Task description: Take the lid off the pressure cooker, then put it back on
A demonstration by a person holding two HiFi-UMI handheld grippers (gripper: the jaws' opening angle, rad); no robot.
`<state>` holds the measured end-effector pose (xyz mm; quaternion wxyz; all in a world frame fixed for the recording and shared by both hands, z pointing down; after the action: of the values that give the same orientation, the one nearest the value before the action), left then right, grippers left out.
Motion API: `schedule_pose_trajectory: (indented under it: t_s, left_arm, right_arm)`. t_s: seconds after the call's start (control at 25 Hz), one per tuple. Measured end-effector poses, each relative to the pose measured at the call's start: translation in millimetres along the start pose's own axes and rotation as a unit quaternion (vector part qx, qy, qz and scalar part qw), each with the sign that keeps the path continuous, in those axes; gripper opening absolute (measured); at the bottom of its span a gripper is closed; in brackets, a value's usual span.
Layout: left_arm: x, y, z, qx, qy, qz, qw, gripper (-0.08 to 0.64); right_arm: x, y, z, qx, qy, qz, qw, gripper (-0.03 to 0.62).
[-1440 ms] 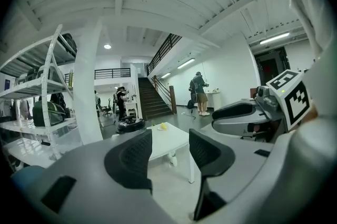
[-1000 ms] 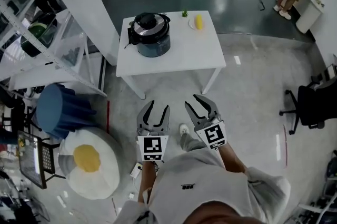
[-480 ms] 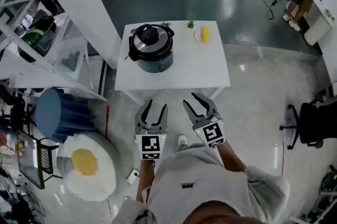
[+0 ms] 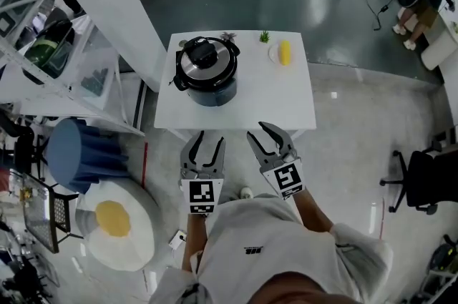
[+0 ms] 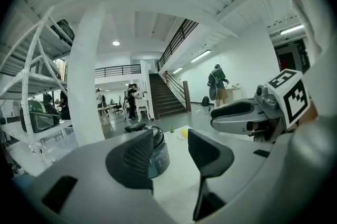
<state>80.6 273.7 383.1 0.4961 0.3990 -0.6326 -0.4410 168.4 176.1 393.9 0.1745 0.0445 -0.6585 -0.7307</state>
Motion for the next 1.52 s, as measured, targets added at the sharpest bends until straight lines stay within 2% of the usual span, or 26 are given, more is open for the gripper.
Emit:
schedule_pose_trajectory:
  t_s: [0.24,0.4,0.52,0.72,0.88,1.2,1.52]
  left_arm:
    - [20.6,-0.5,17.9,0.004,0.002,0.000,1.0000,0.219]
    - [35.0,-0.5,35.6,0.005,0.005,-0.003,1.0000,0.219]
    - [48.7,-0.1,52.2,0.007,0.011,-0.005,0.9999,0.219]
    - [76.2,-4.4,88.0,0.013,0.030,-0.004,0.9995,0.218]
    - [96.9,-8.6,114.8,0.015,0.048,0.002,0.9987,0.219]
    - [139.8,-14.5,168.3,0.014,0.080,0.017,0.9965,0.218]
    - [188.1,-5.4,205.9,0.019,0.130,0.041,0.9905,0.219]
  right_arm:
    - [27.5,7.3,-9.6,-0.019,-0.001,-0.020,1.000,0.141]
    - [46.5,3.2,-10.7,-0.004,0.004,-0.001,1.000,0.141]
    - [68.3,5.1,-13.9,-0.014,0.005,-0.012,1.000,0.141]
    - [110.2,0.6,-19.5,-0.014,0.012,-0.013,1.000,0.141]
    - [137.1,-9.6,-22.5,0.008,0.025,0.012,1.000,0.141]
    - [197.7,-13.9,-30.7,0.011,0.040,0.023,0.999,0.141]
    - [246.4,-10.1,-38.8,0.026,0.068,0.057,0.996,0.141]
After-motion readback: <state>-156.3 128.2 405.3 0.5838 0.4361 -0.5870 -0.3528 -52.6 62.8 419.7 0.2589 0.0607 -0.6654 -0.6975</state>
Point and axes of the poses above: the fingertips, and each gripper's own axes: x forward along the fingers, z to its left, y out of its underside, the point moved 3 cm from there along -x, backward along the fingers, and after that the axes turned 8 degrees about y, right-handed, at the moved point
